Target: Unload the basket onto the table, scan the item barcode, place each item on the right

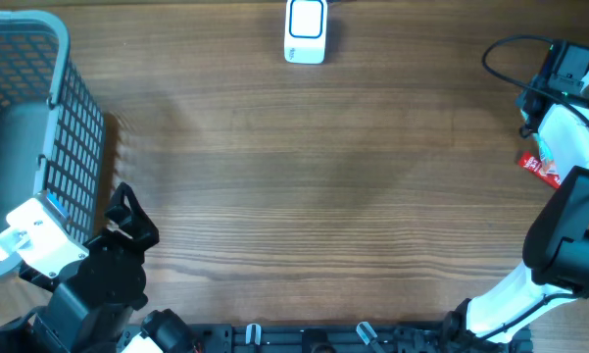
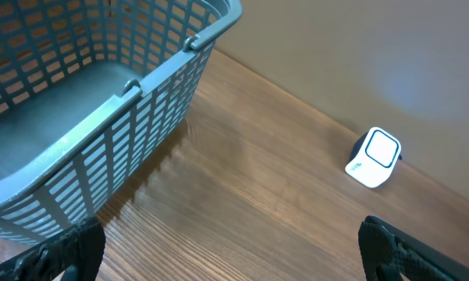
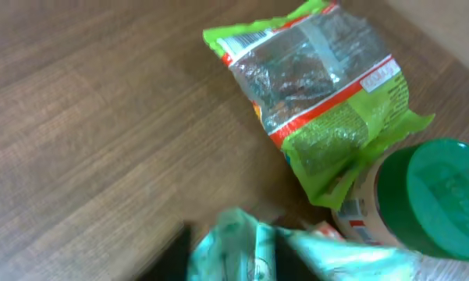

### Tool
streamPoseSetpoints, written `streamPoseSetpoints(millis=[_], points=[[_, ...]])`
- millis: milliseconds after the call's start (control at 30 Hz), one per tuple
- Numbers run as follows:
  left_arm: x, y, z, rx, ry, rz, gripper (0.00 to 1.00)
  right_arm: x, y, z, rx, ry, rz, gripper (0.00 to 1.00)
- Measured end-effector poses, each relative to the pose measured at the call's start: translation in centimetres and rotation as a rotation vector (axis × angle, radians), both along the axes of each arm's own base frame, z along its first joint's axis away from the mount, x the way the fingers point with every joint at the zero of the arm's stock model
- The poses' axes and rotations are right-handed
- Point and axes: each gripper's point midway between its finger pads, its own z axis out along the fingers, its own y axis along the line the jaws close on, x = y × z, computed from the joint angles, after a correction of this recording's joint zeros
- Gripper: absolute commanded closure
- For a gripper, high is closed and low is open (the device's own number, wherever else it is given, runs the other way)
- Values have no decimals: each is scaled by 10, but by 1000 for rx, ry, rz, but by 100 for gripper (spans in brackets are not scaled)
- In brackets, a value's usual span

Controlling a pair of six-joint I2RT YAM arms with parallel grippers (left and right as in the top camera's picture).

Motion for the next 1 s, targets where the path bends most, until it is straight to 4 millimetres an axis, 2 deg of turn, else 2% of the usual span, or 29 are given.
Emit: streamPoseSetpoints(millis=[133,267,333,433,500,533,600,633,667,867,1000], points=[[0,0,0,0,0,0,0,-2,1,-2,4,16,3,0],[0,0,0,0,0,0,0,-8,13,-1,34,45,33,0],[0,0,0,0,0,0,0,-1,32,31,51,-28,91,0],[0,0,0,1,0,0,0,4,67,103,76,-207,208,0],[0,0,0,0,0,0,0,-4,93,155,97,-325,299,0],[0,0,0,0,0,0,0,-13,107,187,106,-394,351,0],[0,0,0,0,0,0,0,-34,127,236,109,-499,424,0],[0,0,0,0,0,0,0,-45,136,254,117,-540,461,0],[0,0,0,1,0,0,0,-65,143,283,96,-602,482,0],[0,0,0,0,0,0,0,-142,176,321,86,-665,581,0],[0,0,0,0,0,0,0,-221,202,337,71,-723,635,0]])
